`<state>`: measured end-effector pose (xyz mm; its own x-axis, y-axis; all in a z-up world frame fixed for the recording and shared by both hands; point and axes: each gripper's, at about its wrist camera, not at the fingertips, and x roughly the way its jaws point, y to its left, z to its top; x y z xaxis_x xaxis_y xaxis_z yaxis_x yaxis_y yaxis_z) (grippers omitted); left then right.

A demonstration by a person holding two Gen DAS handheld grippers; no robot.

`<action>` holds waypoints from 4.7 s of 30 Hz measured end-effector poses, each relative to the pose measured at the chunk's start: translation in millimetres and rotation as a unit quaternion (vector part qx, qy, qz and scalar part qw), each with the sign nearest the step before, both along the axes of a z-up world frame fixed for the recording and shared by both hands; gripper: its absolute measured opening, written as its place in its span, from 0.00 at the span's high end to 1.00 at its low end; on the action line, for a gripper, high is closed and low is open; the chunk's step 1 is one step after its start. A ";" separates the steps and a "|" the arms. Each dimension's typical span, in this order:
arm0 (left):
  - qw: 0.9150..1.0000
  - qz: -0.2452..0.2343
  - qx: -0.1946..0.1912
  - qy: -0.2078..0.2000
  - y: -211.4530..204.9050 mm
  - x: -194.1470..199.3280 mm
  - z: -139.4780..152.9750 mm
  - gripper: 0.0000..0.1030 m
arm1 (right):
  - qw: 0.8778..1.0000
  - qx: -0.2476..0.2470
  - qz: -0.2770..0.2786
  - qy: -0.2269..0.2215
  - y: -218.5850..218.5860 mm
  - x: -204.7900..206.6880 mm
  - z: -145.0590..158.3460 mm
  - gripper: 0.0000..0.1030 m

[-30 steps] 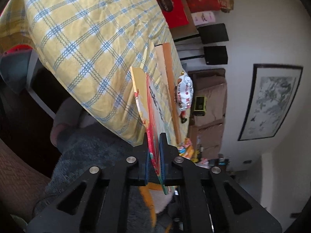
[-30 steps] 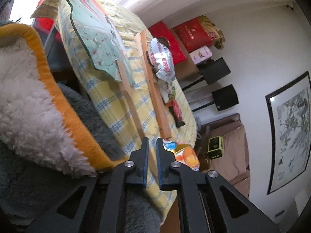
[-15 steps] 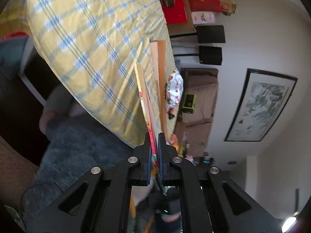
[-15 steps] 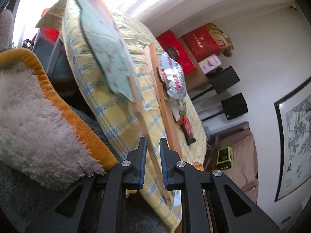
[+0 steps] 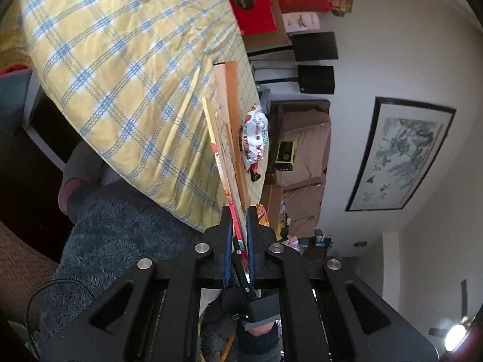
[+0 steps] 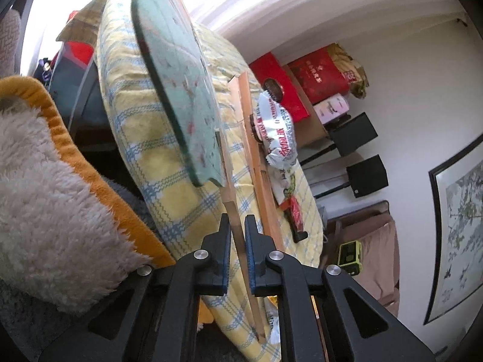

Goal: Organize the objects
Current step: 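Close the right tool on the fan's wooden handle while the left tool holds the fan, then lift the calligraphy paper fan off the table with both tools, then carry the held paper fan with both tools over the cardboard box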

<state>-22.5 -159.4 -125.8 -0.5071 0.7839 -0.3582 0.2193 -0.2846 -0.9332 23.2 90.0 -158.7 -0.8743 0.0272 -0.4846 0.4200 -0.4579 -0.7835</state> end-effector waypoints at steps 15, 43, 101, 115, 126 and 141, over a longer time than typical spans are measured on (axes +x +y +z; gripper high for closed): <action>0.999 -0.001 -0.036 -0.009 11.4 4.0 -5.5 0.94 | 0.999 0.033 0.012 0.020 -17.3 15.9 0.6 0.93; 0.953 -0.046 -0.271 0.129 48.8 18.7 98.4 0.84 | 0.967 -0.204 -0.117 -0.095 52.8 3.8 70.7 0.87; 0.844 -0.075 -0.440 0.299 179.1 46.1 214.3 0.79 | 0.871 -0.427 -0.213 -0.120 158.0 33.5 130.9 0.80; 0.819 -0.087 -0.458 0.334 227.4 41.4 241.1 0.79 | 0.837 -0.488 -0.219 -0.113 196.8 34.8 136.2 0.79; 0.825 -0.112 -0.444 0.330 256.4 16.6 229.4 0.79 | 0.849 -0.449 -0.273 -0.062 213.0 39.3 140.2 0.79; 0.814 -0.148 -0.445 0.343 307.7 13.6 226.3 0.79 | 0.837 -0.451 -0.307 -0.035 253.8 48.6 132.5 0.79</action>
